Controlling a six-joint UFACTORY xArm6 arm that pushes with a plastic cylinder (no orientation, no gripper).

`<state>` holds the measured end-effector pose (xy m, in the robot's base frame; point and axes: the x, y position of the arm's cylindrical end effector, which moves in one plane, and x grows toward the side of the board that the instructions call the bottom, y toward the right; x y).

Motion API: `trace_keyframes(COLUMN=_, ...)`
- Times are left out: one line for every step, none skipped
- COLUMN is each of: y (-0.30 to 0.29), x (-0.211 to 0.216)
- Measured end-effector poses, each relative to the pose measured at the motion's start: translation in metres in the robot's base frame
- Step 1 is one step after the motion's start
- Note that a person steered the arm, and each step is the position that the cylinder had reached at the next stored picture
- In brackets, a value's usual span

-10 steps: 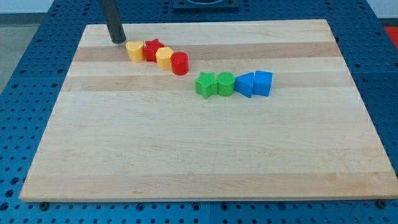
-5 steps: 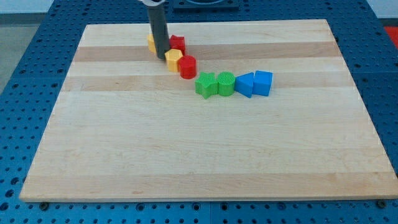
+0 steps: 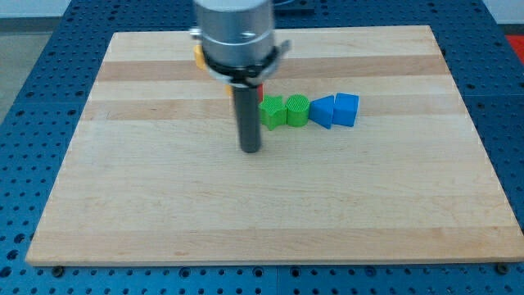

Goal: Push the yellow heart and red star towards the right

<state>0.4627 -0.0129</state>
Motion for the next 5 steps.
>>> trace_keyframes(y=0.06, x=-0.004)
trace_keyframes(y=0.104, x=-0.011)
trace_keyframes(y=0.106, x=-0.027)
trace_keyframes(y=0.106, x=-0.046)
trace_keyframes(y=0.106, x=-0.053)
